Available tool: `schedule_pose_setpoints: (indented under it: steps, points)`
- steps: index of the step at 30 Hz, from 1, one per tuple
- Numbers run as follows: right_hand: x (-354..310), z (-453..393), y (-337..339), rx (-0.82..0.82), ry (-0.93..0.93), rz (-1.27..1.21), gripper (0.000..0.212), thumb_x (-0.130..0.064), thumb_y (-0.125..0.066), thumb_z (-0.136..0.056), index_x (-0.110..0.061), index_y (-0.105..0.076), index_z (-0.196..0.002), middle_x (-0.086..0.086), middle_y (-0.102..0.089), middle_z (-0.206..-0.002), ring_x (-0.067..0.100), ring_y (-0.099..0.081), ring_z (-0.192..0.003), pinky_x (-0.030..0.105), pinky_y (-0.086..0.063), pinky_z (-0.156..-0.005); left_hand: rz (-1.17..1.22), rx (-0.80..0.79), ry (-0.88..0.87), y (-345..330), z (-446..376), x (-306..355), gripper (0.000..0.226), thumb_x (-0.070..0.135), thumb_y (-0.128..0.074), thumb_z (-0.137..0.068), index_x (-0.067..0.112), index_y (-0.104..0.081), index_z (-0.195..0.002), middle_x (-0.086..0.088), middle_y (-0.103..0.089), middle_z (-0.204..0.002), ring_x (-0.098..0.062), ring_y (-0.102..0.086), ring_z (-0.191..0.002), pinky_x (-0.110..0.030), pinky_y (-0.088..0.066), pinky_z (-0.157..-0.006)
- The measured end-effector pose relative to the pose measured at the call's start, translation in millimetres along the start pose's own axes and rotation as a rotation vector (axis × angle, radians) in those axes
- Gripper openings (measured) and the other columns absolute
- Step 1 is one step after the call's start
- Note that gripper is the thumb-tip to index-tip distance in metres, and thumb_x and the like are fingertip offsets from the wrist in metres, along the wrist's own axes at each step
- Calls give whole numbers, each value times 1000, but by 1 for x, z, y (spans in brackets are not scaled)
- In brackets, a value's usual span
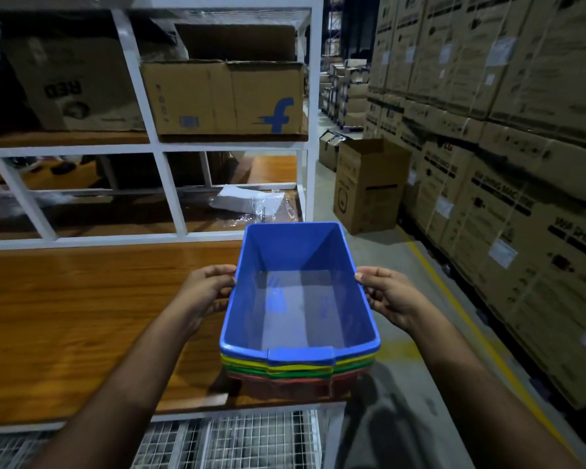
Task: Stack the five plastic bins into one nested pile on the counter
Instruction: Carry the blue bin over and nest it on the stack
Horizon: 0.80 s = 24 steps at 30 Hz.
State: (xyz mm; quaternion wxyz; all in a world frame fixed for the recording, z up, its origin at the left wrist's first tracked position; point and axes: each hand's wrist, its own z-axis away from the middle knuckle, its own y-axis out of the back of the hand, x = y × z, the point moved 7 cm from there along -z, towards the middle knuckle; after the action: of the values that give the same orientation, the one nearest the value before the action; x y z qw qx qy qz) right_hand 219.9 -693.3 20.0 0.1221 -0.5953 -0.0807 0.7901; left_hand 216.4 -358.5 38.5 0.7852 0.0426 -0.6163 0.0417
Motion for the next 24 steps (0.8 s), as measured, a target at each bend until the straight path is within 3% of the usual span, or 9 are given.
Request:
schedule_pose_setpoints:
  steps: [9, 14, 18, 24]
  points:
    - [-6, 9, 1, 62, 148, 229, 15, -10, -68, -91, -7, -70, -106, 5, -70, -77, 6, -63, -53, 21, -51, -51, -122, 49, -89, -4, 22, 7, 24, 6, -57, -92, 11, -62, -115, -7, -70, -97, -16, -65, -82, -24, -52, -54]
    - [-12, 15, -2, 45, 204, 318, 14, -10, -67, -92, -12, -69, -106, 7, -73, -86, 7, -66, -59, 22, -53, -53, -152, 56, -115, -7, 34, 6, 29, 3, -57, -91, 8, -61, -120, -6, -69, -96, -15, -65, -80, -27, -54, -59]
    - [-15, 14, -3, 26, 196, 361, 12, -11, -67, -92, -13, -69, -103, 7, -74, -89, 11, -68, -63, 23, -53, -54, -150, 82, -119, -9, 41, 7, 31, 0, -55, -92, 6, -60, -122, -5, -68, -91, -14, -64, -75, -25, -53, -54]
    - [-14, 7, -3, 39, 175, 394, 16, -14, -68, -91, -14, -72, -107, 8, -76, -95, 21, -72, -78, 36, -60, -66, -161, 104, -102, -9, 46, 6, 31, 0, -54, -93, 6, -59, -123, -7, -68, -93, -16, -64, -76, -31, -54, -60]
